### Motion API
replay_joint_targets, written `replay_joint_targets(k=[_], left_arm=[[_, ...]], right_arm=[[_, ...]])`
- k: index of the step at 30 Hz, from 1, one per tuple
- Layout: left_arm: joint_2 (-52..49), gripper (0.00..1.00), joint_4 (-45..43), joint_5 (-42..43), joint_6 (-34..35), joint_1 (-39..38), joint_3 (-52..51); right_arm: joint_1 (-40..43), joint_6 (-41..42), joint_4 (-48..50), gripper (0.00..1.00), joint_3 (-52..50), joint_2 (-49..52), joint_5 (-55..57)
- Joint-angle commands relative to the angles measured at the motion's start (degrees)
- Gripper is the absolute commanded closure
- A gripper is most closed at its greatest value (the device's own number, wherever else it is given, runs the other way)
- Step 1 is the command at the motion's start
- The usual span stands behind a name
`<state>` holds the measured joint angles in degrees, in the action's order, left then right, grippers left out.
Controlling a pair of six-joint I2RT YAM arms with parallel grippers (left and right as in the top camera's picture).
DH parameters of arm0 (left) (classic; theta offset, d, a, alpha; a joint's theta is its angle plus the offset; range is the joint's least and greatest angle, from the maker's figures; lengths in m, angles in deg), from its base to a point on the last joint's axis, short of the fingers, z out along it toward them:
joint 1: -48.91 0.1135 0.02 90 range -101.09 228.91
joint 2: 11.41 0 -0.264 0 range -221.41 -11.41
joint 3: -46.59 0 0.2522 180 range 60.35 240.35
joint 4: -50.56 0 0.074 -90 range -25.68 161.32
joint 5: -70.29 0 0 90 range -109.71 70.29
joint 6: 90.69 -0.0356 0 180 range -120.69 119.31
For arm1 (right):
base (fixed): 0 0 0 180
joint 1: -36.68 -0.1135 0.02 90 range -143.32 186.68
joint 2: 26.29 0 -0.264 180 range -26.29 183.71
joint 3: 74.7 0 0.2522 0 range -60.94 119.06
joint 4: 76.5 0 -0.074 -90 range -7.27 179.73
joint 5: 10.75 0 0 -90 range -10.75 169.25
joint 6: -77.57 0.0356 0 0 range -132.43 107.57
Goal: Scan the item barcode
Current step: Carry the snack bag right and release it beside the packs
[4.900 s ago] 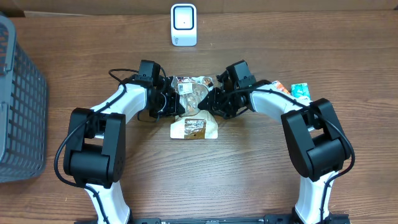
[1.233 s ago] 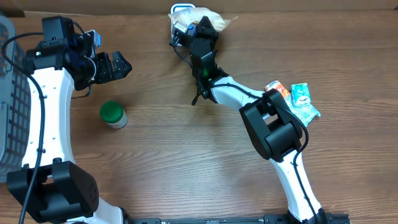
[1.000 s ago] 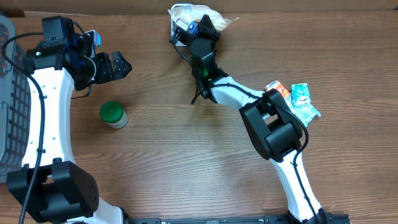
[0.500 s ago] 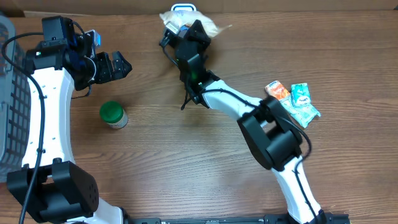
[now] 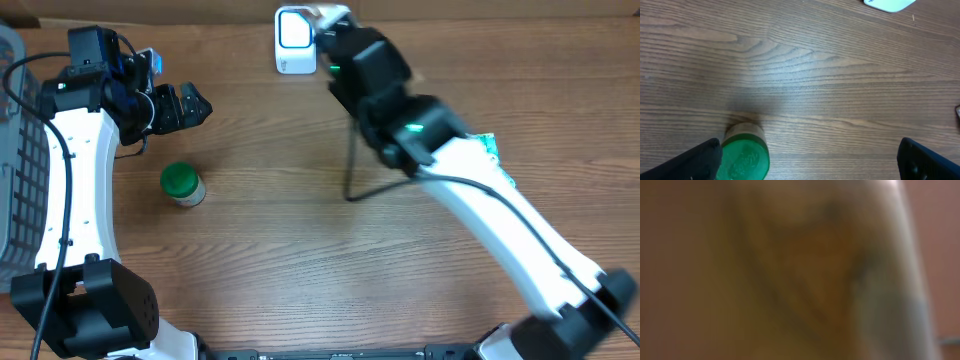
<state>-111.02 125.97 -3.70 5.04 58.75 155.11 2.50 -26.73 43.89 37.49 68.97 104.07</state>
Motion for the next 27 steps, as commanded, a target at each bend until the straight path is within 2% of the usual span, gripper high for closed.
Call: replay_joint_targets(k=[1, 2, 3, 7, 10, 16, 18, 20, 23, 27], left_arm=[[-0.24, 0.00, -0.15, -0.09, -0.42, -0.13, 0.50], [-0.24, 0.00, -0.17, -0.09, -0.42, -0.13, 0.50], [-0.24, 0.00, -0.17, -0.09, -0.42, -0.13, 0.50], [-0.24, 0.00, -0.15, -0.09, -0.42, -0.13, 0.50], [-0.24, 0.00, -0.17, -0.09, -0.42, -0.13, 0.50], [-0.24, 0.00, -0.15, -0.09, -0.42, -0.13, 0.50], [-0.24, 0.00, -0.15, -0.09, -0.42, -0.13, 0.50], [-0.24, 0.00, -0.15, -0.09, -0.42, -0.13, 0.50], [-0.24, 0.00, -0.15, -0.09, -0.42, -0.13, 0.50], [-0.24, 0.00, -0.17, -0.09, -0.42, -0.13, 0.50]], right_arm=[[6.69, 16.04, -8.15, 0.96, -0.31, -2.05, -24.92], [10.25, 16.04, -13.92, 0.96, -0.48, -1.84, -30.86], [11.98, 16.02, -16.50, 0.96, -0.85, -1.66, -32.02], [19.17, 16.02, -23.02, 0.96, -5.33, -0.70, -30.67], [23.96, 16.00, -21.55, 0.96, -11.98, -0.61, -29.73], [32.20, 16.02, -11.10, 0.94, -25.79, -0.61, -27.26], [34.03, 16.04, -9.25, 0.80, -27.80, -0.61, -27.26], [35.23, 16.04, -8.83, 0.75, -28.30, -0.61, -27.26], [36.46, 16.02, -8.81, 0.49, -28.30, -0.63, -27.23], [36.68, 16.04, -9.16, 0.36, -27.58, -0.66, -27.28]])
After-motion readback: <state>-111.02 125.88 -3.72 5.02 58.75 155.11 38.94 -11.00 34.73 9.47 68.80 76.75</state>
